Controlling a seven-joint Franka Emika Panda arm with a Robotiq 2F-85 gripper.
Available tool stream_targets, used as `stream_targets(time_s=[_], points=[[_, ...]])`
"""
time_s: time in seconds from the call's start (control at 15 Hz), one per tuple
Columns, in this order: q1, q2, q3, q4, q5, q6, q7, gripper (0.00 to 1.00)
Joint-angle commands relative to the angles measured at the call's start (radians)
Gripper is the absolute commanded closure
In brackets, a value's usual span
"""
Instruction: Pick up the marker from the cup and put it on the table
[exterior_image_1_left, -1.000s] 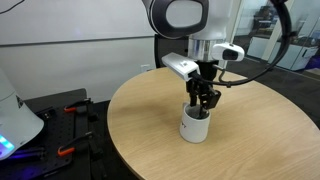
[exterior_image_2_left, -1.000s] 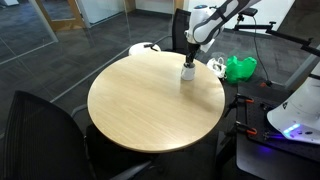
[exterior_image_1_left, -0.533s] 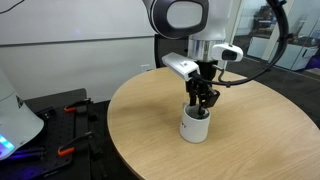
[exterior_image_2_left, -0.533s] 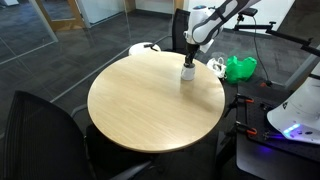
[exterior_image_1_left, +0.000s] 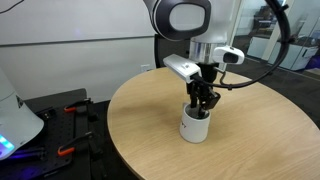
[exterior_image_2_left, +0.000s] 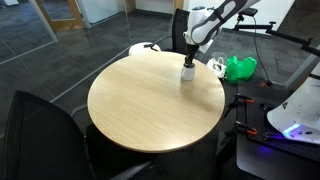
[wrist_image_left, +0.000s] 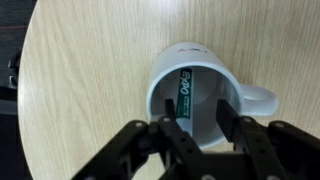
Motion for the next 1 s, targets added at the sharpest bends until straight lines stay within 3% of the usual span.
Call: stream_targets(time_s=[0.0,0.4,0.47,0.53,0.73,0.93], points=[[-0.013,0.027,0.010,0.044,0.022,-0.040,-0.023,0.52],[-0.011,0.066,0.007,0.076,0.014,-0.035,-0.008,0.53],[-0.011,0.072,0.006,0.080,0.013,-0.030,-0.006,0.63],[-0.011,0.076,0.007,0.084,0.012,-0.029,-0.006,0.79],[-0.008,0.082,0.008,0.090,0.009,-0.026,-0.004,0.99],[-0.001,0.067,0.005,0.075,0.001,-0.019,0.001,0.95]])
